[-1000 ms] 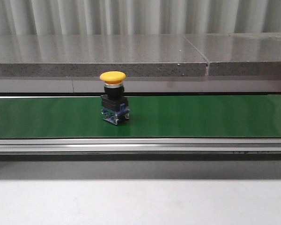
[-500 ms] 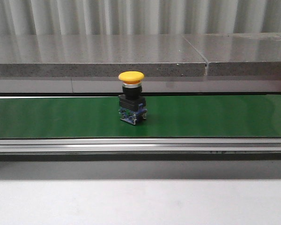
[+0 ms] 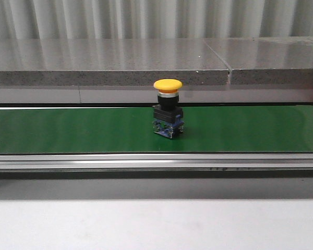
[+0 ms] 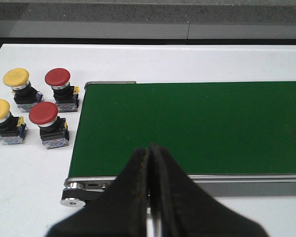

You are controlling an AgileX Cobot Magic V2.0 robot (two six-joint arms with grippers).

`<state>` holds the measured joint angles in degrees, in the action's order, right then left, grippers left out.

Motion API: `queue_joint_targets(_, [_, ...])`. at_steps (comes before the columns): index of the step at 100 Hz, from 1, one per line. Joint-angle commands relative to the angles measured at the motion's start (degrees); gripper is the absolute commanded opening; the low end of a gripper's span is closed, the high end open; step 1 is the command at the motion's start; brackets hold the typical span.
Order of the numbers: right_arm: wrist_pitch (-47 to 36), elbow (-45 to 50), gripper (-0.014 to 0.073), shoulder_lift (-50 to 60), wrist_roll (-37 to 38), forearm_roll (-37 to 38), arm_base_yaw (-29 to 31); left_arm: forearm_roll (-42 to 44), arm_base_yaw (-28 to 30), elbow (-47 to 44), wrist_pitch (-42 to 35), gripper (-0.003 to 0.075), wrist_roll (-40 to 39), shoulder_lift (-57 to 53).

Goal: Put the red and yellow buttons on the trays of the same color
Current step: 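Lower the red button into the red tray and open the right gripper, then grasp the yellow button on the belt with the right gripper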

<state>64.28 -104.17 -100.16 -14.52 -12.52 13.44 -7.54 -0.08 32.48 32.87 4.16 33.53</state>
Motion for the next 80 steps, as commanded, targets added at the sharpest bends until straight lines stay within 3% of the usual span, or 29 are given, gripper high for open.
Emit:
queue_joint_targets(1, [-1.7, 3.7, 0.0645, 6.8, -1.4, -0.7, -1.1, -0.5, -0.4, 1.5, -4.1, -0.002, 0.0, 0.0])
queue_joint_targets(33, [-4.9, 24.5, 0.0645, 15.5, -6.6, -0.7, -9.1, -0.5, -0.4, 1.5, -4.1, -0.002, 0.0, 0.0])
queue_joint_targets(80, [-8.5, 31.9, 0.0645, 15.4, -8.9, -0.7, -22.1, -0.5, -0.4, 1.5, -4.1, -0.002, 0.0, 0.0])
